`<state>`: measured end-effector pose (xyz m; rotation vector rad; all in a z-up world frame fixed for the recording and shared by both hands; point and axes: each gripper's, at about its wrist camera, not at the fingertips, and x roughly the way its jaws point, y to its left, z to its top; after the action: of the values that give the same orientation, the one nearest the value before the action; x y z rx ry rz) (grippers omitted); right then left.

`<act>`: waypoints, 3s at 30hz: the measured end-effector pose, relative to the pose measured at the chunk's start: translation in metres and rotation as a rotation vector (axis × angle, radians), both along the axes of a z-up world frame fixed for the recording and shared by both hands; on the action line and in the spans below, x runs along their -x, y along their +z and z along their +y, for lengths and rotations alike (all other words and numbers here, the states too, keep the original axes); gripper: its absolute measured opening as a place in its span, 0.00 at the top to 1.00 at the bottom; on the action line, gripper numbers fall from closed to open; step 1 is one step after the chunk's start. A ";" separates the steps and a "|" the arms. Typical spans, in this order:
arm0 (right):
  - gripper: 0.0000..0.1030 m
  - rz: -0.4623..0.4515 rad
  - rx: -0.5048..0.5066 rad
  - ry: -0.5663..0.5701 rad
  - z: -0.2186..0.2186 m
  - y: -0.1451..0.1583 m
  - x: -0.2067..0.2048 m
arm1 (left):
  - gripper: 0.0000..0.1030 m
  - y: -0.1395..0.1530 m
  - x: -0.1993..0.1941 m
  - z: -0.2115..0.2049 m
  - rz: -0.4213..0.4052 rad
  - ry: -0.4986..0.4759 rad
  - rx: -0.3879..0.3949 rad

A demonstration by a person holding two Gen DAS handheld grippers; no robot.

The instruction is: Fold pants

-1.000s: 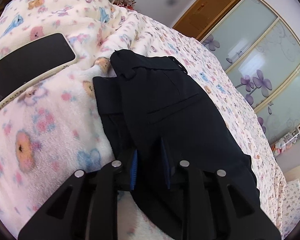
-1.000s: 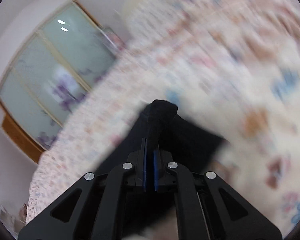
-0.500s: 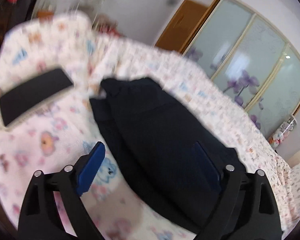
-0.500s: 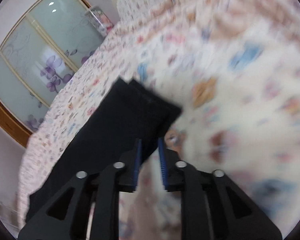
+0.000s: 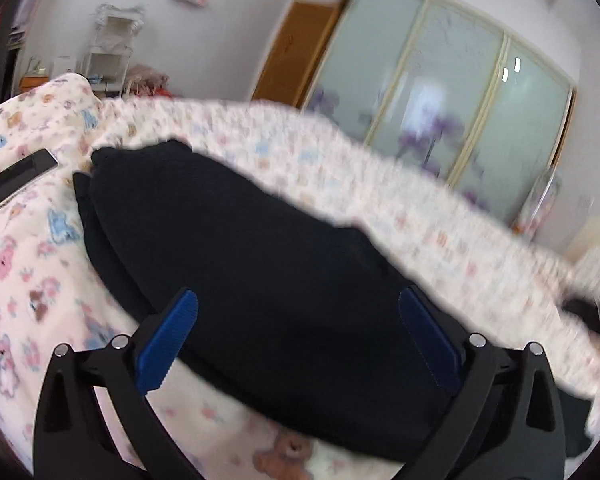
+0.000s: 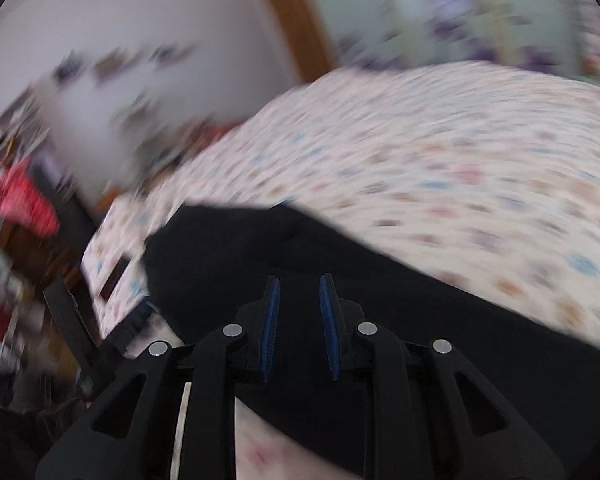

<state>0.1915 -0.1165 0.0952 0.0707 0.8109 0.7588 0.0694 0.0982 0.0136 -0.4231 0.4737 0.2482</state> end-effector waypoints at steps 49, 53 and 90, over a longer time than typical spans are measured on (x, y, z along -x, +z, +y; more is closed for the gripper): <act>0.95 0.130 0.139 -0.196 0.072 -0.072 -0.124 | 0.02 -0.023 -0.008 0.008 0.076 0.032 0.129; 0.71 0.276 -0.160 -0.096 0.020 -0.064 -0.097 | 0.02 -0.023 -0.007 0.011 0.067 0.034 0.152; 0.64 0.171 -0.190 -0.469 -0.098 -0.083 0.037 | 0.02 -0.021 -0.004 0.029 0.036 -0.017 0.239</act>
<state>0.1541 -0.2144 0.0121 0.4847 0.8409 0.3851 0.0734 0.1276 -0.0073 -0.6479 0.5446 0.1835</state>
